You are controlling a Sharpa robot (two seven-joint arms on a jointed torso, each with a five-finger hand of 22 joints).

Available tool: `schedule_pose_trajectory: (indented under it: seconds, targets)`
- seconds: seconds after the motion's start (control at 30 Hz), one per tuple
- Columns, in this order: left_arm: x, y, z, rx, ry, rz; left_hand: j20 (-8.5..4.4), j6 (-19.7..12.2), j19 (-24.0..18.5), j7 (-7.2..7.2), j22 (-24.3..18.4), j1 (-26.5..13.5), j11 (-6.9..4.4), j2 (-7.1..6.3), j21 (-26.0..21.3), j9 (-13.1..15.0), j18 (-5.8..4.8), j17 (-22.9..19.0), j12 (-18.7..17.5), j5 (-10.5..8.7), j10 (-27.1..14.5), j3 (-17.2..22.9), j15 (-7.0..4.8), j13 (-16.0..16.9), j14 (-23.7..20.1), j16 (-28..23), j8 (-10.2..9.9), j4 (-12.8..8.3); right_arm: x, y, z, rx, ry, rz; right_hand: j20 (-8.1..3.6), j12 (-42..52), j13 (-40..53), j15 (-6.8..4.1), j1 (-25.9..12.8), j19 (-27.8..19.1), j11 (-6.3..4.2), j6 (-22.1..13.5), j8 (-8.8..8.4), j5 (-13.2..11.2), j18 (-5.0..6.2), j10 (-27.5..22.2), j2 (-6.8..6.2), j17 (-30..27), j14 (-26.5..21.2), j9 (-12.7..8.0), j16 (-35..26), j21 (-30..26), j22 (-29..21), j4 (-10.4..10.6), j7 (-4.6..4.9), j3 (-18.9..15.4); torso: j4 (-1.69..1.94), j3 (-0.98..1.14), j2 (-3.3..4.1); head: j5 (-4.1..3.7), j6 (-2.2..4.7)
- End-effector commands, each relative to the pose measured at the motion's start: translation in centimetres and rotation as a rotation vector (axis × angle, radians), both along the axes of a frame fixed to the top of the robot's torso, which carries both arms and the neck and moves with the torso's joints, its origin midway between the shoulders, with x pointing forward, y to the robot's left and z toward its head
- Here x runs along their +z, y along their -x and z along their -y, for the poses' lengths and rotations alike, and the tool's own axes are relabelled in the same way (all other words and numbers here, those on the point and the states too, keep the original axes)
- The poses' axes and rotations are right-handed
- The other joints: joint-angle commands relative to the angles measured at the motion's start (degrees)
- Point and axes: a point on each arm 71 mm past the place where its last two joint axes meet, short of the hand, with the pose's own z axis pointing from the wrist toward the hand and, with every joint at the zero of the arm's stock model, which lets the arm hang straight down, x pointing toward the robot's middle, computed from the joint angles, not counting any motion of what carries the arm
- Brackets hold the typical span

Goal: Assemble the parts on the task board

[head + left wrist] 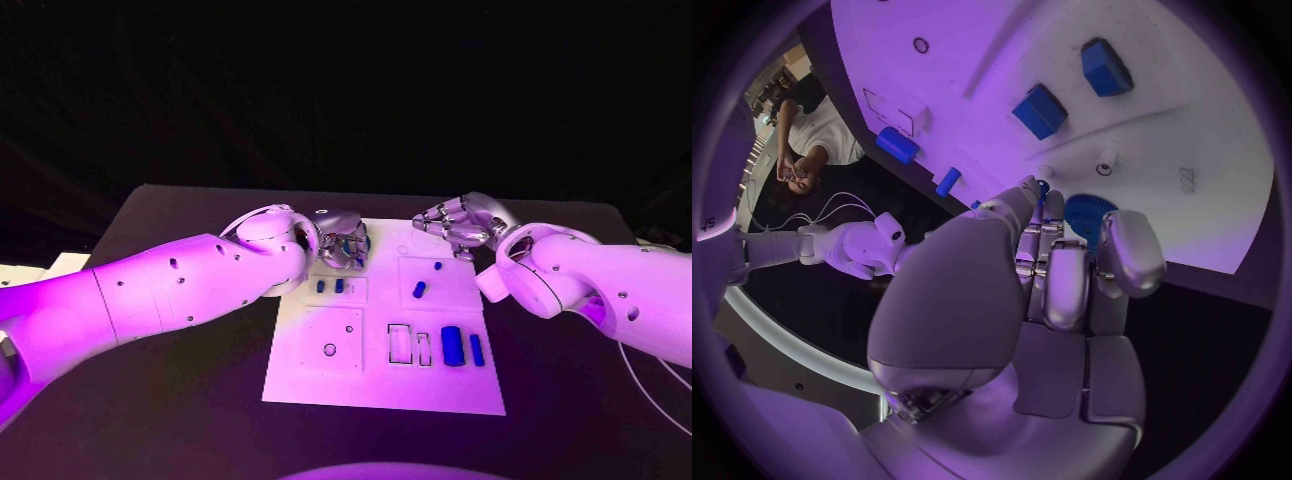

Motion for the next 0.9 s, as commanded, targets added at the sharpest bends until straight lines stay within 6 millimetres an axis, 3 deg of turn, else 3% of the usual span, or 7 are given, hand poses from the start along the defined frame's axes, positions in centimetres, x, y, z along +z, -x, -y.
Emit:
schedule_pose_trajectory:
  seconds: [0.03,0.3,0.43,0.6,0.9]
  targets:
    - [0.7,0.1,-0.6,0.029,0.070,-0.013,0.15,-0.06,0.37,0.38,0.06,-0.30,-0.03,-0.14,0.29,-0.07,-0.75,-0.04,-0.33,0.21,0.40,0.27,0.18,0.09,0.41,0.32,-0.33,-0.05,0.0,0.1,-0.1,0.018,0.004,0.007,-0.03,-0.05,0.05,0.29,0.35,-0.13,0.06,-0.32,-0.23,0.07,0.79,-0.18,0.32,7.14,3.99,0.08,-0.22,-0.24,0.06,0.19,0.17,0.09,-0.06,0.06,-0.05,0.01,-0.09]
    - [1.4,0.2,-2.8,0.074,0.099,-0.055,0.20,-0.04,0.36,0.44,0.28,-0.40,0.03,-0.42,0.48,-0.18,-0.77,-0.37,-0.72,0.22,0.52,0.50,0.22,0.09,0.36,0.22,-0.54,-0.28,0.0,0.1,0.3,0.009,0.007,0.006,-0.03,-0.05,0.05,0.29,0.35,-0.13,0.06,-0.32,-0.23,0.07,0.79,-0.18,0.32,7.14,3.99,0.08,-0.22,-0.24,0.06,0.19,0.17,0.09,0.11,0.00,-0.02,-0.49,0.04]
    - [1.2,0.0,-3.9,0.090,0.082,-0.083,0.24,0.22,0.29,0.40,0.42,-0.83,0.00,-0.67,0.54,-0.24,-0.76,-0.65,-1.03,0.18,0.79,0.55,0.24,0.12,0.30,0.14,-0.61,-0.26,0.0,0.2,0.4,0.008,0.009,0.004,-0.03,-0.05,0.05,0.29,0.35,-0.13,0.06,-0.32,-0.23,0.07,0.79,-0.18,0.32,7.14,3.99,0.08,-0.22,-0.24,0.06,0.19,0.17,0.09,0.09,0.04,-0.05,-0.19,-0.12]
    - [0.9,-0.3,-4.7,0.104,0.065,-0.103,0.25,0.33,0.22,0.35,0.42,-0.99,-0.02,-0.74,0.47,-0.27,-0.74,-0.86,-1.17,0.19,0.93,0.59,0.23,0.14,0.24,0.05,-0.64,-0.26,0.0,0.2,0.5,0.009,0.010,0.001,-0.03,-0.05,0.05,0.29,0.35,-0.13,0.06,-0.32,-0.23,0.07,0.79,-0.18,0.32,7.14,3.99,0.08,-0.22,-0.24,0.06,0.19,0.17,0.09,0.09,-0.09,0.01,-0.09,-0.19]
    - [0.4,-0.8,-5.7,0.121,0.031,-0.138,0.25,0.44,0.17,0.30,0.47,-0.95,-0.06,-0.76,0.47,-0.29,-0.73,-1.03,-1.30,0.20,1.05,0.71,0.20,0.16,0.19,-0.02,-0.67,-0.39,0.0,0.2,0.5,0.011,0.010,0.001,-0.03,-0.10,-0.02,0.28,0.40,-0.14,0.04,-0.27,-0.18,0.13,0.80,-0.21,0.37,7.08,3.97,0.10,-0.27,-0.28,0.01,0.20,0.15,0.12,-0.02,-0.02,0.06,0.35,-0.30]
